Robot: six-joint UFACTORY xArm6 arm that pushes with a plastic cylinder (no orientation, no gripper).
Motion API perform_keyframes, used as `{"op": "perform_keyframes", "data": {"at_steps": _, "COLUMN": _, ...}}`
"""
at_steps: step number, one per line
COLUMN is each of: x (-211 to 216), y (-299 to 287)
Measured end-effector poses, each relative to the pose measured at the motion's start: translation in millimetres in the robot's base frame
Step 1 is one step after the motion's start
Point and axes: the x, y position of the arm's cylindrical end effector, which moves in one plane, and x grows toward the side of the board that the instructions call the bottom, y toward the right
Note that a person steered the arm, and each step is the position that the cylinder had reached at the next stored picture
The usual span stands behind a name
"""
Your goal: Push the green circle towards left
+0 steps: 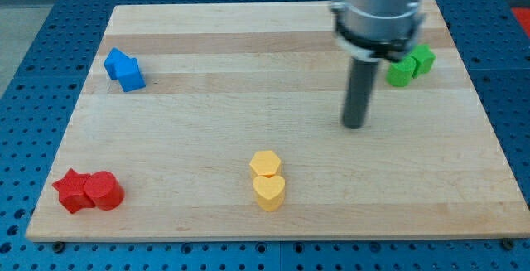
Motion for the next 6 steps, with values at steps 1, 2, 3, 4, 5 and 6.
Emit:
{"op": "perform_keyframes", "data": {"at_steps": 1, "x": 0, "y": 66}}
{"op": "perform_keyframes", "data": {"at_steps": 2, "x": 0, "y": 71}}
{"op": "perform_keyframes", "data": {"at_steps": 3, "x": -35, "y": 129}}
{"op": "perform_keyframes", "data": {"at_steps": 4, "x": -49, "y": 135}}
{"op": "perform_keyframes", "data": {"at_steps": 5, "x": -52, "y": 135}}
{"op": "perform_keyframes", "data": {"at_steps": 6, "x": -88, "y": 132}}
